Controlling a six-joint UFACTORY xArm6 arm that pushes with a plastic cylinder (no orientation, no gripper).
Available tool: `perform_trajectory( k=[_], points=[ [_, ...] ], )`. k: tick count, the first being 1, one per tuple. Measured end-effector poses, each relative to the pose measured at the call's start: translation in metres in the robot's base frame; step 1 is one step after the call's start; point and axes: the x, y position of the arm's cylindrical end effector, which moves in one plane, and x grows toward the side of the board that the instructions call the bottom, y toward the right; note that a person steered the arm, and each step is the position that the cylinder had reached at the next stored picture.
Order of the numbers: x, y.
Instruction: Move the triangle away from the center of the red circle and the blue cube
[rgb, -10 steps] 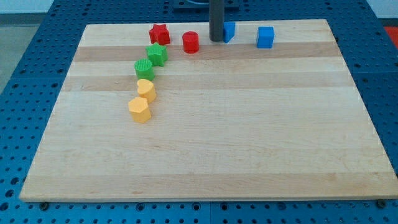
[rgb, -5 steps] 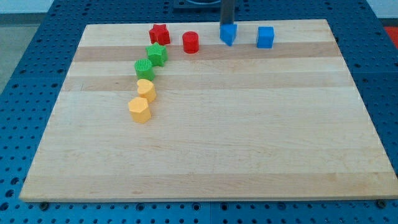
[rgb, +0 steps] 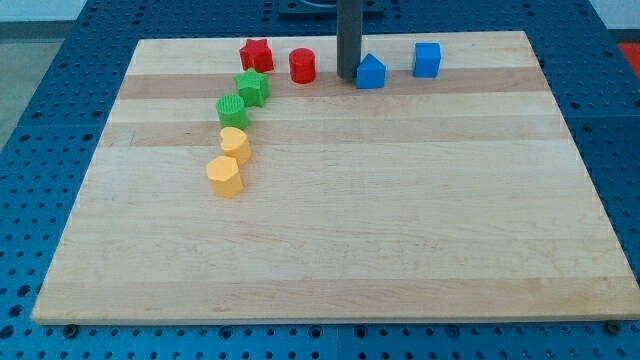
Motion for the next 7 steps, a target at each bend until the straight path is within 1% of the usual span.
perform_trajectory(
  k=[1, 2, 3, 4, 6, 7],
  points=[
    [-0.01, 0.005],
    [-0.007, 0.063],
    [0.036, 0.067],
    [0.119, 0.066],
    [0.119, 0.066],
    [0.109, 0.069]
  ],
)
